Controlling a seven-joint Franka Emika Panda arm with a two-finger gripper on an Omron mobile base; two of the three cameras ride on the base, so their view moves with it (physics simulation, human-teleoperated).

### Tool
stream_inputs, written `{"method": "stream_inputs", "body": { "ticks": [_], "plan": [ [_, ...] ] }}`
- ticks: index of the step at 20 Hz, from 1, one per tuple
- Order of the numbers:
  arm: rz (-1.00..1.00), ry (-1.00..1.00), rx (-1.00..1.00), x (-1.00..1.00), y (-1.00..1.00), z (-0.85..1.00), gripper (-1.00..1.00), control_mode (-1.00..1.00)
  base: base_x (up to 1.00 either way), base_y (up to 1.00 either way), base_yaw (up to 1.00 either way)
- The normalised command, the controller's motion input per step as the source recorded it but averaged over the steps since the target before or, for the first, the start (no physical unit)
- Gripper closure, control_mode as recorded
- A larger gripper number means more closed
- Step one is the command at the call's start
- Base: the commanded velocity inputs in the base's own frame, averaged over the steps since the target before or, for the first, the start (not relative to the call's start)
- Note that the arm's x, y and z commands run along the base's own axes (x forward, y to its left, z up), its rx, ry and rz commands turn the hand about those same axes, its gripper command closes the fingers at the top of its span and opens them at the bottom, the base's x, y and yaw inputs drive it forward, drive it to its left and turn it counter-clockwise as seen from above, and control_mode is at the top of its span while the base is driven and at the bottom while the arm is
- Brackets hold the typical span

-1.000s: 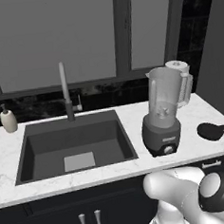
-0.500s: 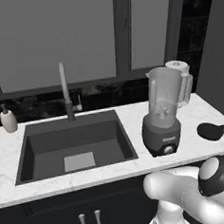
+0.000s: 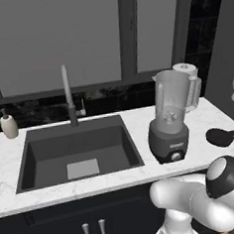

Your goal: Close the lid blender by securely placing the lid on top.

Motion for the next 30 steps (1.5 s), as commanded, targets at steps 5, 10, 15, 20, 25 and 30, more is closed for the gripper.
{"method": "stream_inputs", "body": {
  "ticks": [5,10,15,20,25,30],
  "plan": [
    [-0.05,0.0,-0.01,0.37,-0.23,-0.24,-1.0,-1.0,0.0,0.0,0.0],
    [0.0,0.0,0.0,0.04,-0.48,-0.21,-1.0,-1.0,0.0,0.0,0.0],
    [0.0,0.01,0.0,0.0,-0.32,-0.09,-1.0,-1.0,0.0,0.0,0.0],
    [0.0,0.07,0.0,0.04,-0.11,-0.11,-1.0,-1.0,0.0,0.0,0.0],
    [0.0,0.08,0.0,0.1,-0.05,-0.18,-1.0,-1.0,0.0,0.0,0.0],
    [0.0,0.07,0.0,0.26,-0.01,-0.17,-1.0,-1.0,0.0,0.0,0.0]
  ]
}}
